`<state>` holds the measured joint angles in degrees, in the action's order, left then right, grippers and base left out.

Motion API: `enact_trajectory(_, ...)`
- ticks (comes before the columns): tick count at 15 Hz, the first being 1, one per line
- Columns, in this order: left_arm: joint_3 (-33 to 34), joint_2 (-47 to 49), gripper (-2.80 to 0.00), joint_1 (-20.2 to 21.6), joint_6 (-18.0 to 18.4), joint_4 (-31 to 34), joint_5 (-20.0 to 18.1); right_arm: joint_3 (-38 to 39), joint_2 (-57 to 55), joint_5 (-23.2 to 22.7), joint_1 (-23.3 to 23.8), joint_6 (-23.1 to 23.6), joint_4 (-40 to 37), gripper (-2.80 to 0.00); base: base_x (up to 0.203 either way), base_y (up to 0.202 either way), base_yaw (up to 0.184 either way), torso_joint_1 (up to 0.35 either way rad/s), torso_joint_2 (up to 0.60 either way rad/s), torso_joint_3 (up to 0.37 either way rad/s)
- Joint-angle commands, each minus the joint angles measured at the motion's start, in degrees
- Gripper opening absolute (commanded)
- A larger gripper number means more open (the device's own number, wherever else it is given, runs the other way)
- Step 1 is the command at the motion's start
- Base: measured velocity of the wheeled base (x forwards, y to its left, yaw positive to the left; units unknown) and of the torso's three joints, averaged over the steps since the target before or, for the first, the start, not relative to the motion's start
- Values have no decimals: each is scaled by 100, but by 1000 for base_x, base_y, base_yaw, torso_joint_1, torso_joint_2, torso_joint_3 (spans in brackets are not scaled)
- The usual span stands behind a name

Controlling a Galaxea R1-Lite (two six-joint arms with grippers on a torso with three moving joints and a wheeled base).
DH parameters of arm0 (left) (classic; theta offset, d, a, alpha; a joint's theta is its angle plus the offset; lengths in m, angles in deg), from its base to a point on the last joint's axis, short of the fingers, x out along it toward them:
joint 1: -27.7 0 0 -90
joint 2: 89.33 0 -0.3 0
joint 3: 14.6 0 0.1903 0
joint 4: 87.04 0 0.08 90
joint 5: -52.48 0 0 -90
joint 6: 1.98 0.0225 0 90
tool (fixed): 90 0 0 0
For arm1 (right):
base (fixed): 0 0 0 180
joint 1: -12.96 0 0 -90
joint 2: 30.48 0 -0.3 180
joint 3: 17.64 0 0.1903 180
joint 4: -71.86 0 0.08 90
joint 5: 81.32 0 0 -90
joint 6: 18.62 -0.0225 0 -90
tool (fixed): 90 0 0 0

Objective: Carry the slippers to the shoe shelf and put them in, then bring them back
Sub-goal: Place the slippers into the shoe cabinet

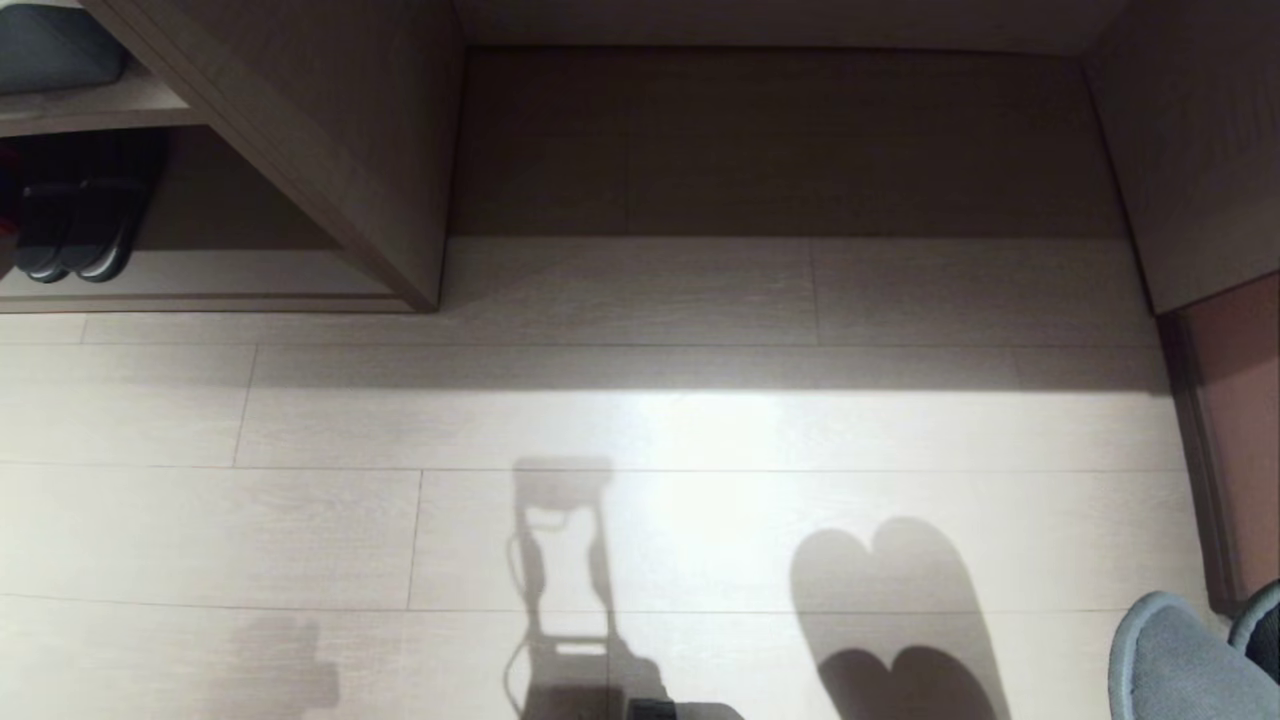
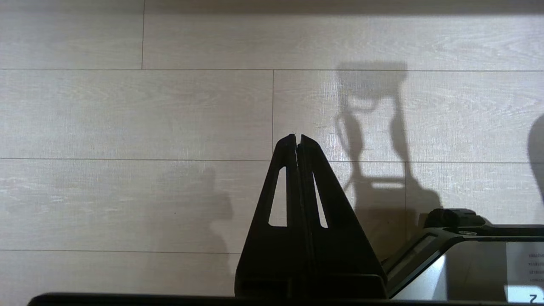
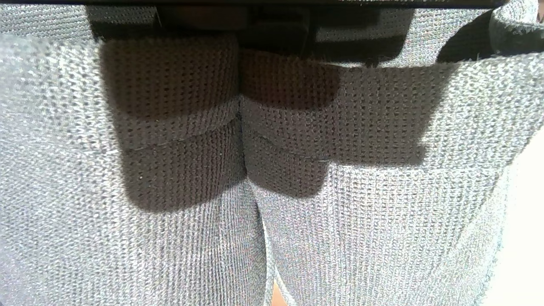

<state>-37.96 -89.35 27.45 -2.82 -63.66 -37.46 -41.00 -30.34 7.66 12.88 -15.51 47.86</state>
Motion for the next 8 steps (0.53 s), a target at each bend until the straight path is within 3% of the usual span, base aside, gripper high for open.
enact_trajectory(1, 9, 2, -280, -2, -4, -1, 3, 0, 4, -4, -1, 6, 2, -280, 0, 0, 0, 7, 2, 201)
enact_trajectory(8, 9, 2, -280, -2, -4, -1, 3, 0, 4, -4, -1, 6, 2, -280, 0, 0, 0, 2, 1, 202)
